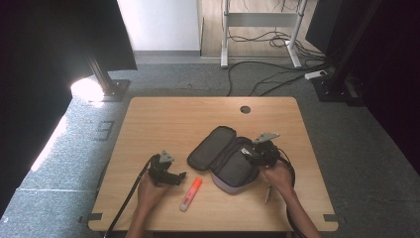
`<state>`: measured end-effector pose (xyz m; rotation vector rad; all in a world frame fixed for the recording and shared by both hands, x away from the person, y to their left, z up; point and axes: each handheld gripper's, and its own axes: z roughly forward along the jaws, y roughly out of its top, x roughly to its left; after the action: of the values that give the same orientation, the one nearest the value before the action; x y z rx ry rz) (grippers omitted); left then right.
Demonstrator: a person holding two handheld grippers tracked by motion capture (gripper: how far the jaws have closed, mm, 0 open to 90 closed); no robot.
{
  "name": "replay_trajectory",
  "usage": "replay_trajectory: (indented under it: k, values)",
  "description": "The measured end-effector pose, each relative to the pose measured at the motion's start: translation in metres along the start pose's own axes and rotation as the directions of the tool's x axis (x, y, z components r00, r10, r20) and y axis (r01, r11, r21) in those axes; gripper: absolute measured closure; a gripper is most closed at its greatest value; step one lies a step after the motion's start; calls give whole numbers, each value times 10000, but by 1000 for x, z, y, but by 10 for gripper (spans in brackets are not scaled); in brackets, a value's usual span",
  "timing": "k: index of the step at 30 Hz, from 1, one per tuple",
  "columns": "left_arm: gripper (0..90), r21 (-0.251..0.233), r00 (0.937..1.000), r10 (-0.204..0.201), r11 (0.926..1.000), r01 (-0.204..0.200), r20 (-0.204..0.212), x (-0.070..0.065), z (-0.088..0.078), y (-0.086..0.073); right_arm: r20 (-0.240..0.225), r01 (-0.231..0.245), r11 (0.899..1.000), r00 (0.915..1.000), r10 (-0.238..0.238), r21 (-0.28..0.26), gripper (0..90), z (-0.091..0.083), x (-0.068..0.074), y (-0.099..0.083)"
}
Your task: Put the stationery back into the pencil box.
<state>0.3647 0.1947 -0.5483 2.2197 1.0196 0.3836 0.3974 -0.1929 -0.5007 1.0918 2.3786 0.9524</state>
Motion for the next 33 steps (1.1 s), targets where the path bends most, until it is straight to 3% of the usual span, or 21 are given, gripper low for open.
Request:
replay_trajectory:
  k: [13, 33]
  values:
    - [55, 1, 10000, 8, 10000, -8, 6, 0, 0, 0, 315, -253, 9993, 9992, 262, -273, 403, -23, -7, -6]
    - [57, -10, 10000, 9, 10000, -9, 7, 0, 0, 0, 668, -437, 9986, 9967, 457, -313, 398, -44, -12, -28]
